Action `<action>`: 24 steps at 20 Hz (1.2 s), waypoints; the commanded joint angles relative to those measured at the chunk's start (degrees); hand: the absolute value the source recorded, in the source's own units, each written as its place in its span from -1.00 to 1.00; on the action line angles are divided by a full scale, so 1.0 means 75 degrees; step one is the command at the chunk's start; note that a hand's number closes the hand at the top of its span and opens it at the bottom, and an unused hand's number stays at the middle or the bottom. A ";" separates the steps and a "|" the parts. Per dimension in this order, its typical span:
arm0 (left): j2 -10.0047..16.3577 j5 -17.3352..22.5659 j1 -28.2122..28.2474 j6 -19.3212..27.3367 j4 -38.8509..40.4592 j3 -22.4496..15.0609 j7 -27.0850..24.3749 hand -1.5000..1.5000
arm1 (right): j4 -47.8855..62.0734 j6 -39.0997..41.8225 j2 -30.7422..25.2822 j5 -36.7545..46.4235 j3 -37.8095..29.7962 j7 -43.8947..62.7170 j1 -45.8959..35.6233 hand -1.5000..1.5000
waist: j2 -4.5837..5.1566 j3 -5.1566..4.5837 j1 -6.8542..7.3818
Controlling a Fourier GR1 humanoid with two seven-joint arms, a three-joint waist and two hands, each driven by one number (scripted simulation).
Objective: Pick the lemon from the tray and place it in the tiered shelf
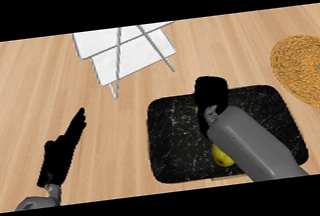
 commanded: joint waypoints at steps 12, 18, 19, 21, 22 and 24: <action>0.0118 -0.0129 0.0074 -0.0440 -0.0320 0.0381 0.0187 0.00 | -0.2117 -0.0149 -0.0421 -0.0142 -0.0345 -0.2108 0.0918 1.00 | 0.0066 0.0036 -0.0036; -0.0351 -0.0509 0.0262 -0.0043 0.0036 0.0140 -0.0092 0.00 | -0.4829 0.1127 -0.0663 -0.0211 -0.0754 -0.0809 0.0521 1.00 | 0.0032 0.0028 -0.0142; -0.0204 -0.0228 0.0110 -0.0201 -0.0195 0.0384 0.0286 0.00 | -0.4955 0.0656 -0.0919 0.0024 -0.0795 -0.1098 0.0799 1.00 | 0.0041 0.0034 -0.0116; -0.0219 -0.0313 0.0078 -0.0223 0.0209 0.0442 -0.0147 0.00 | -0.5696 0.0856 -0.0822 0.0138 -0.0759 -0.0777 0.0592 1.00 | 0.0039 0.0028 -0.0139; -0.0040 -0.0163 0.0146 -0.0369 -0.0214 0.0520 0.0060 0.00 | -0.5899 0.1070 -0.0875 -0.0090 -0.1118 -0.0795 0.0208 1.00 | 0.0026 0.0031 -0.0096; -0.0268 -0.0343 0.0211 -0.0278 0.0329 0.0397 -0.0384 0.00 | -0.5922 0.0439 -0.0449 -0.0247 -0.1575 -0.0774 -0.0037 1.00 | 0.0063 0.0028 -0.0080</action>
